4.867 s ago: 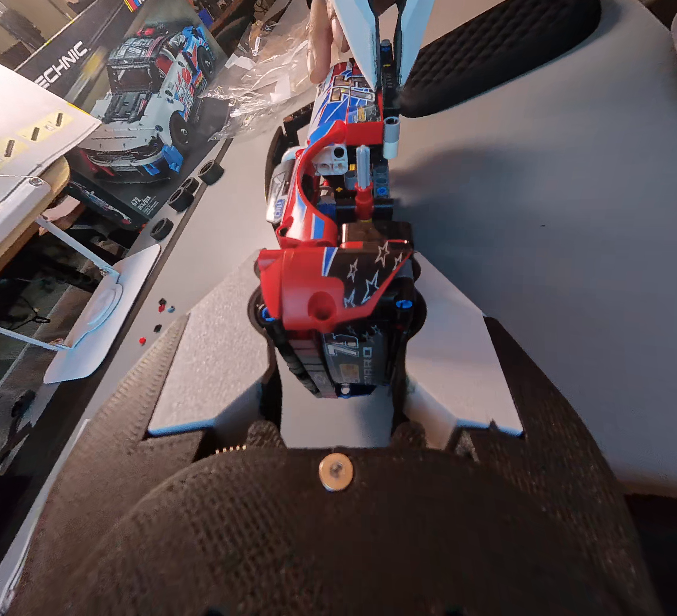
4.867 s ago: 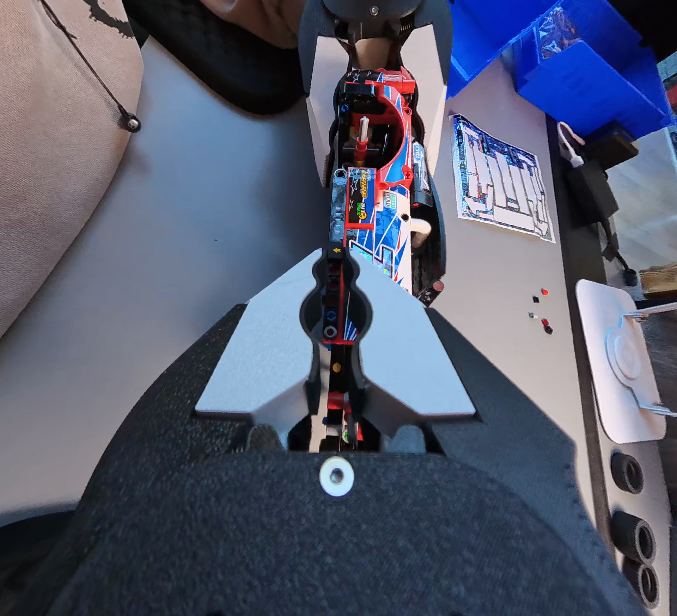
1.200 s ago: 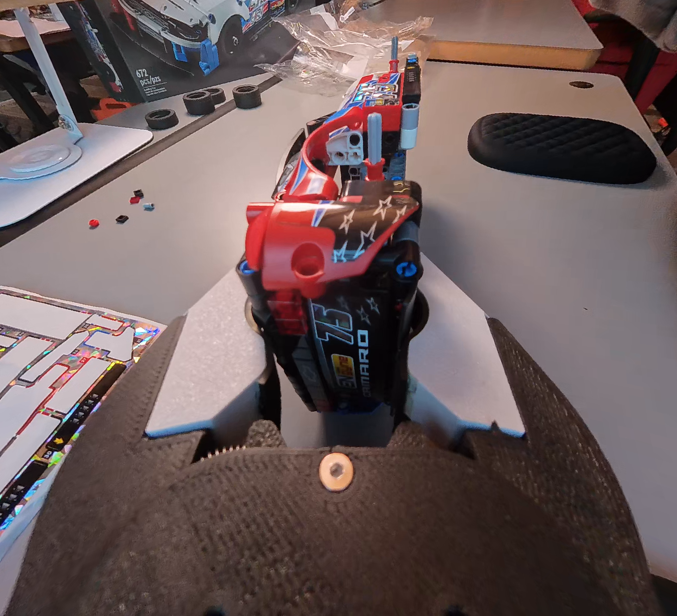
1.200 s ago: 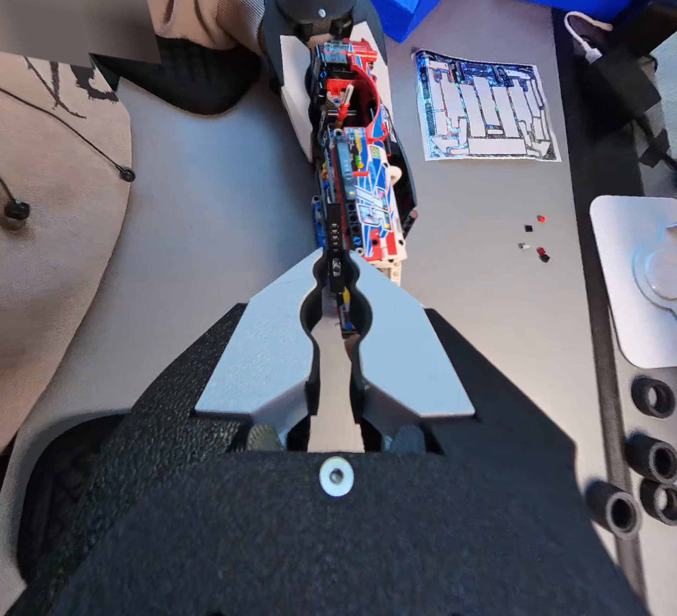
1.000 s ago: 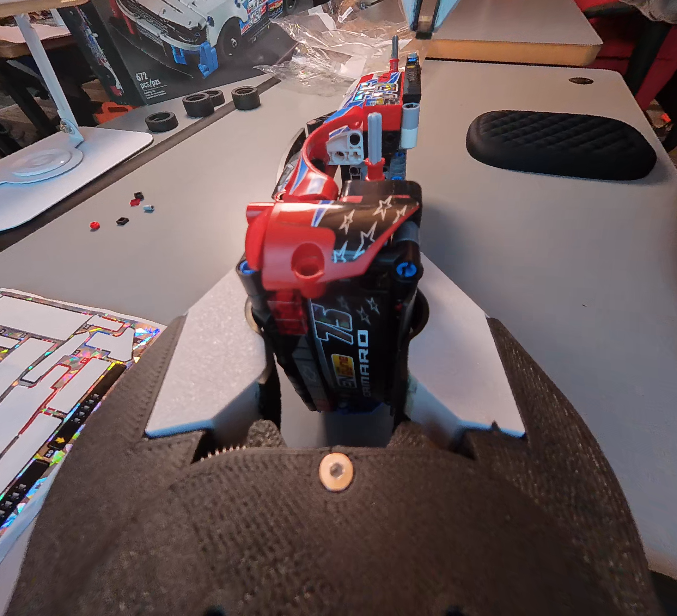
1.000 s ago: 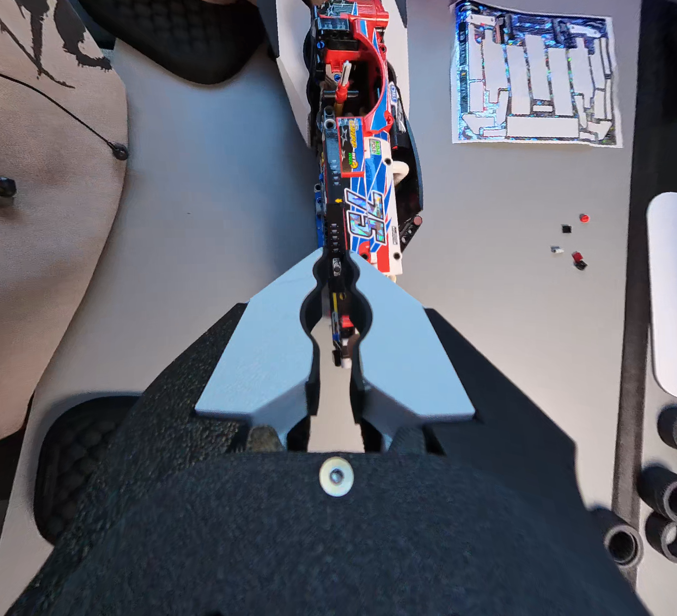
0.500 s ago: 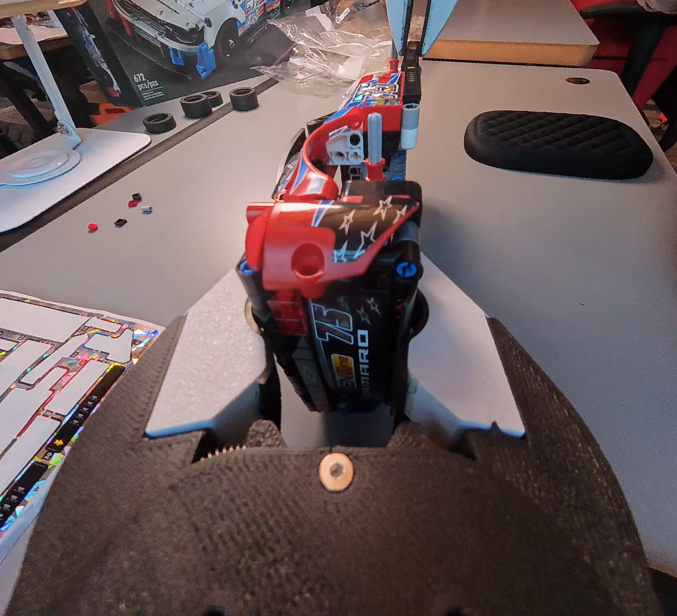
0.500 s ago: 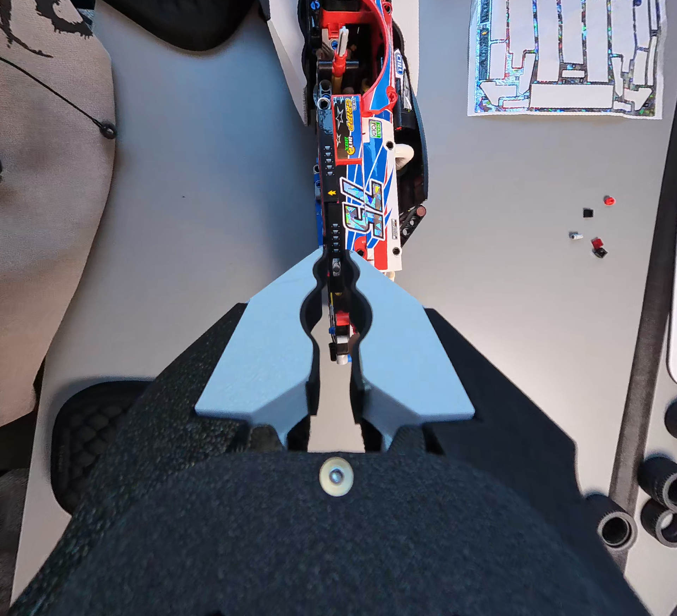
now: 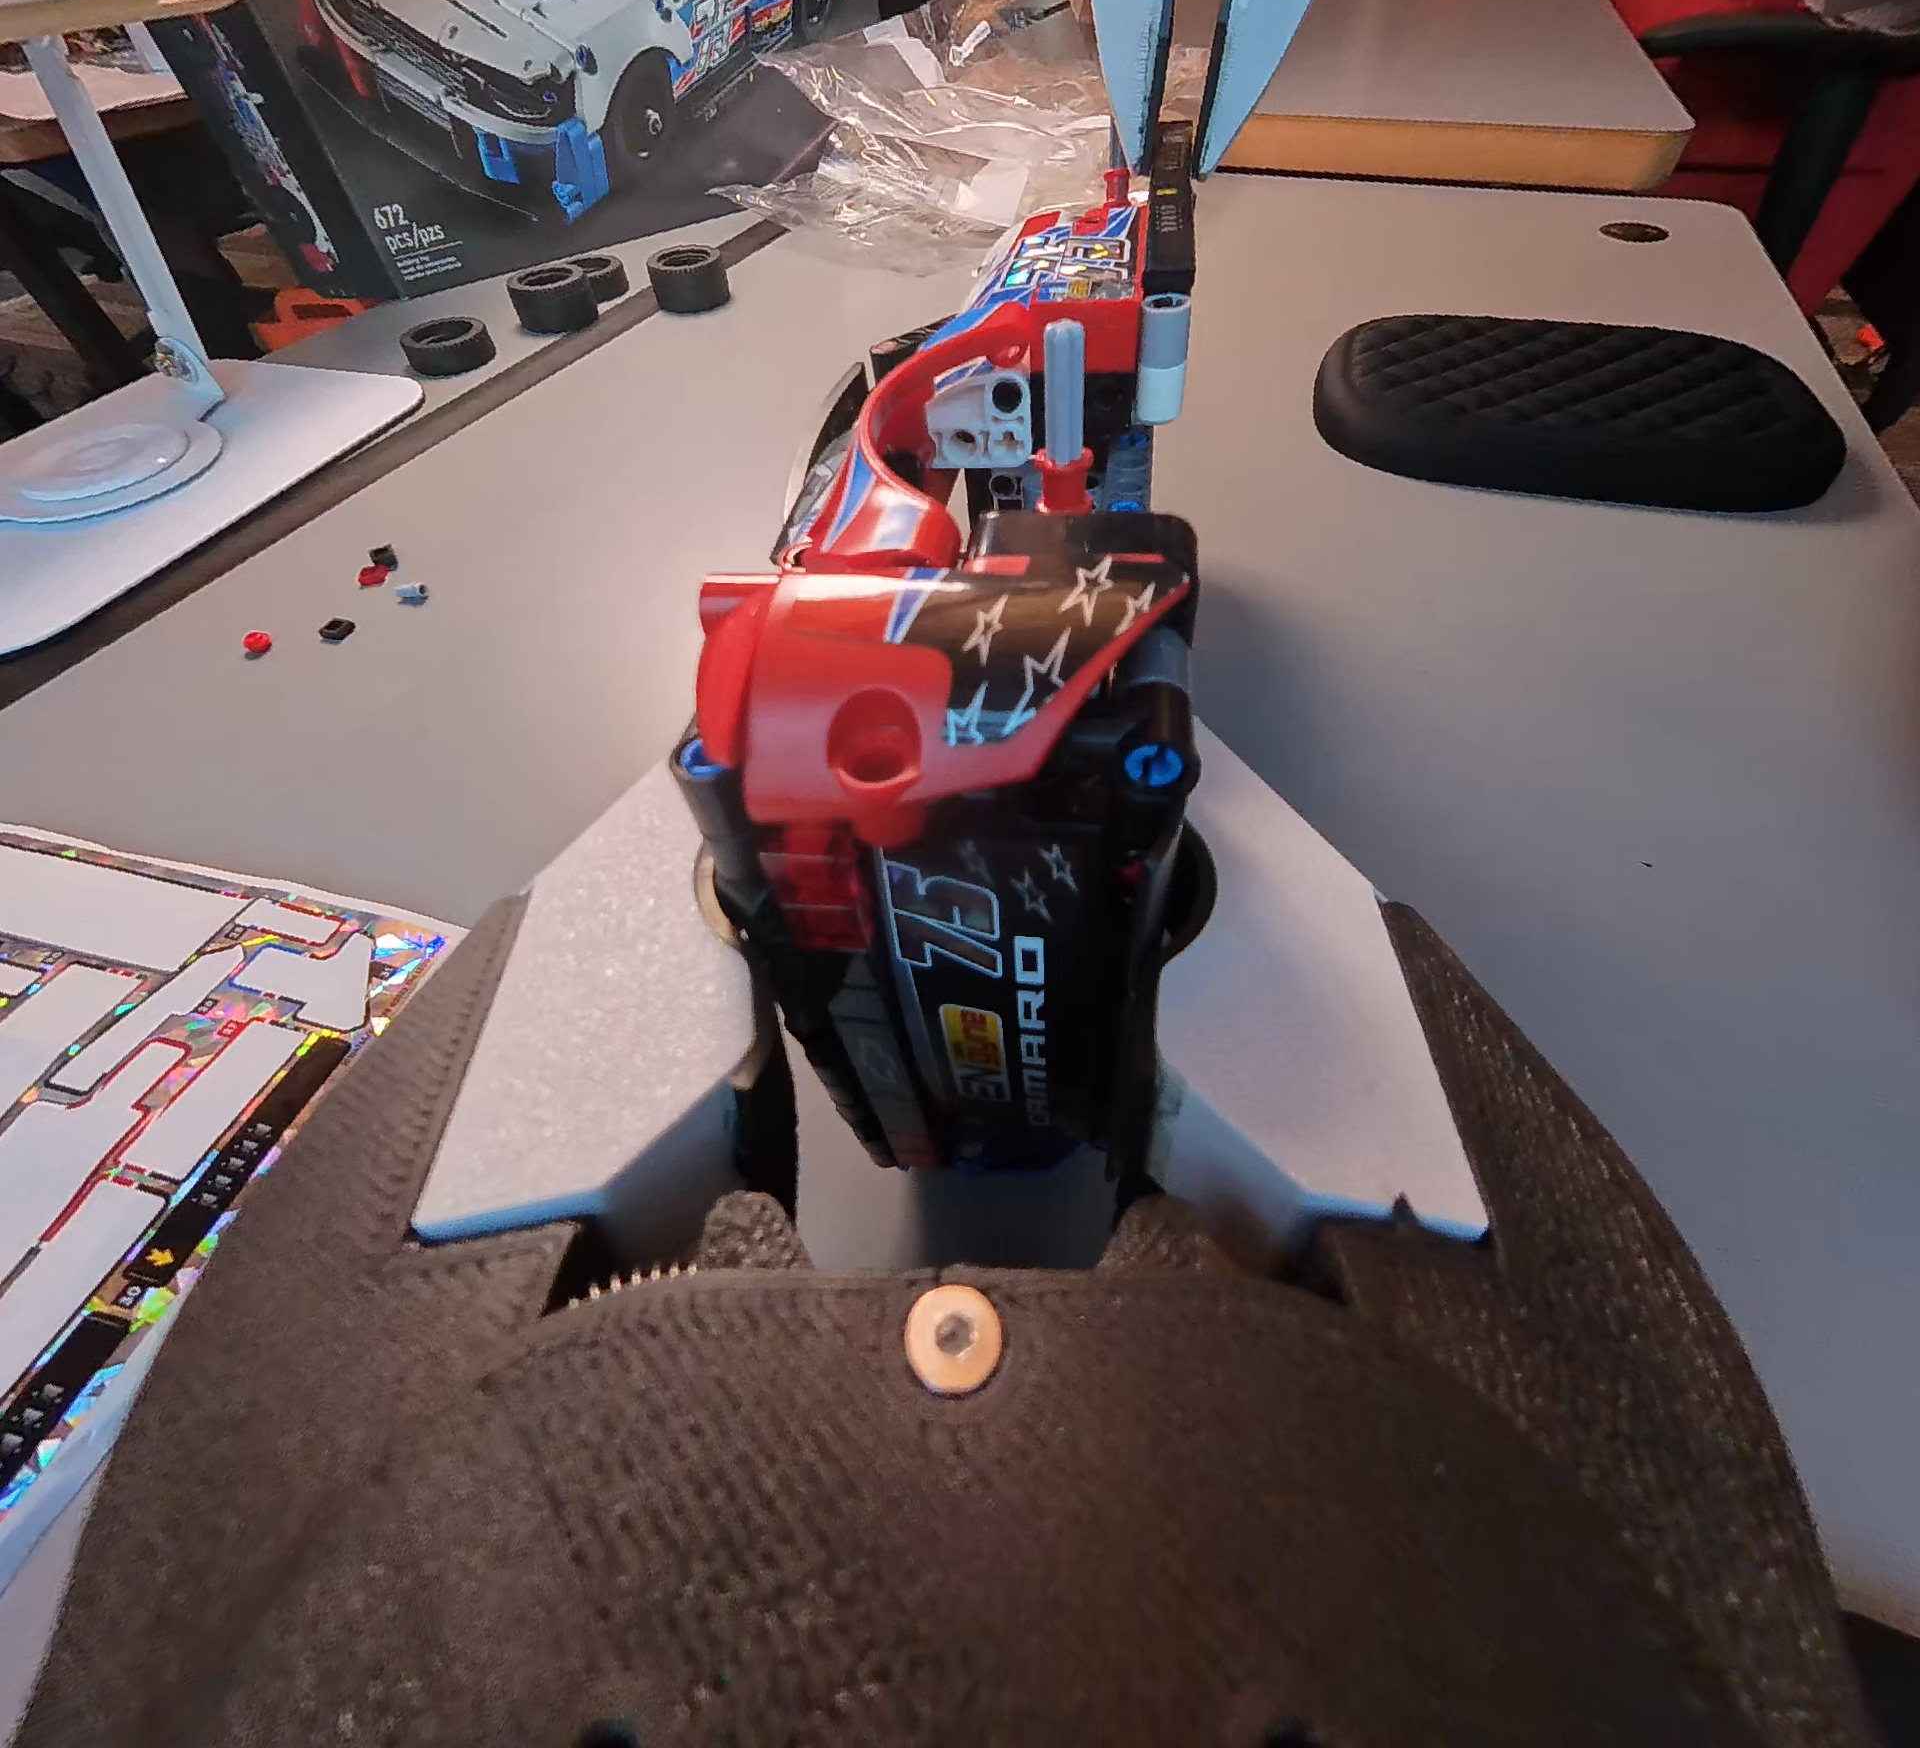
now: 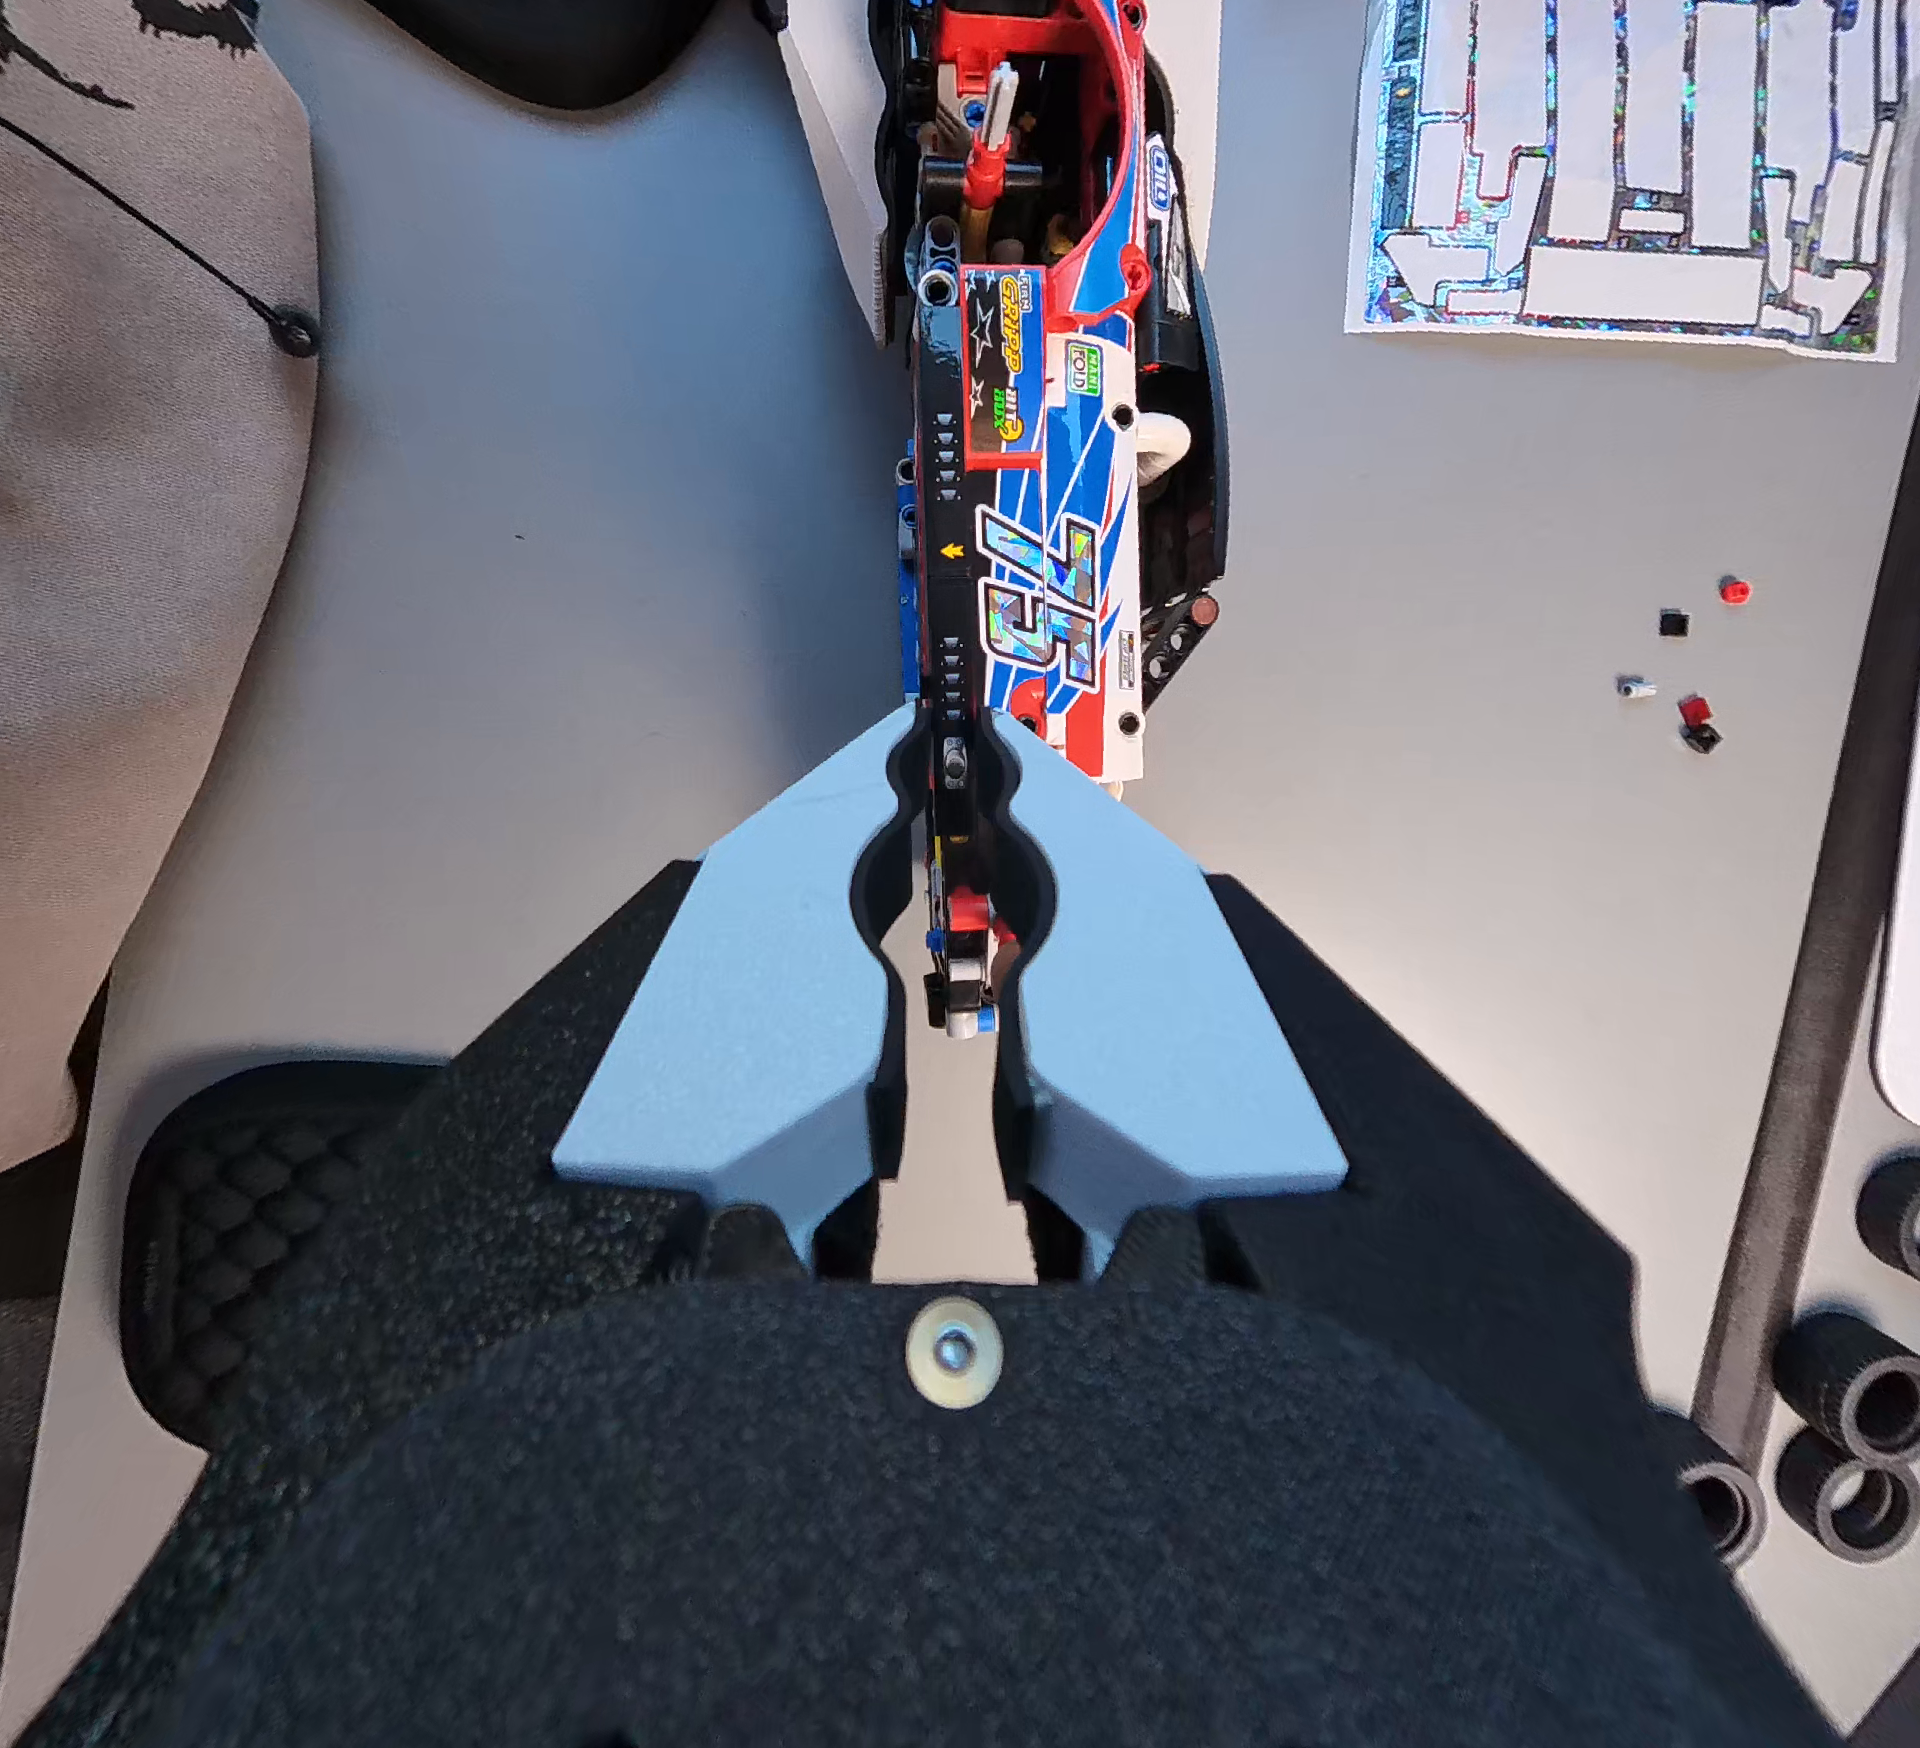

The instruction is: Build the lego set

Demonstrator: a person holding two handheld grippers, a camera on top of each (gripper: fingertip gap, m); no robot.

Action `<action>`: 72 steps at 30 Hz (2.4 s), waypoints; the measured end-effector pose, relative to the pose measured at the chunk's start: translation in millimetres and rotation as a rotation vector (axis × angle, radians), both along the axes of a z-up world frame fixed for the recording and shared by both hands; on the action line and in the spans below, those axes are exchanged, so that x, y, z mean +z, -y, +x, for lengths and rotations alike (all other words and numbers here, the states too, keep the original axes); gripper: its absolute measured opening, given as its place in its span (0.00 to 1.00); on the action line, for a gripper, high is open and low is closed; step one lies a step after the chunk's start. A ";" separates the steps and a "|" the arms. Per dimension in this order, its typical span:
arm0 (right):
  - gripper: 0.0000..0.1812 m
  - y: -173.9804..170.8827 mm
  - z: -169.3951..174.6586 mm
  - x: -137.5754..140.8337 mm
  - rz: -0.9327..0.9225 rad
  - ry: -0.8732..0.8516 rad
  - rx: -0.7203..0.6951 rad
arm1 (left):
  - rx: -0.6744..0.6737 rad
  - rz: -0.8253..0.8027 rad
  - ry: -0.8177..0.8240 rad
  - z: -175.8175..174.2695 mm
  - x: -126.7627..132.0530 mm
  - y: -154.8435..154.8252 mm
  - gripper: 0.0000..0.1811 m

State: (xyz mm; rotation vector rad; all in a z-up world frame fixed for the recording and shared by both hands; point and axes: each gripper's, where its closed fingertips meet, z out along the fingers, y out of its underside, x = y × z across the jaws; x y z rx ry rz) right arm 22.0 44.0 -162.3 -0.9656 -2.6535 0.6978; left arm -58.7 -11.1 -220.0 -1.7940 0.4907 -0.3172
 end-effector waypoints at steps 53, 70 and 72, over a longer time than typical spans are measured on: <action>0.05 -1.4 -4.2 0.6 0.127 -0.044 -0.067 | 0.003 -0.008 0.007 -0.1 -0.6 0.3 0.42; 0.06 -1.0 -5.0 4.6 0.107 -0.054 -0.060 | 0.000 -0.007 0.005 0.2 -0.4 0.5 0.42; 0.06 -1.2 -5.3 4.2 0.108 -0.054 -0.059 | 0.000 -0.006 0.005 0.3 -0.4 0.6 0.42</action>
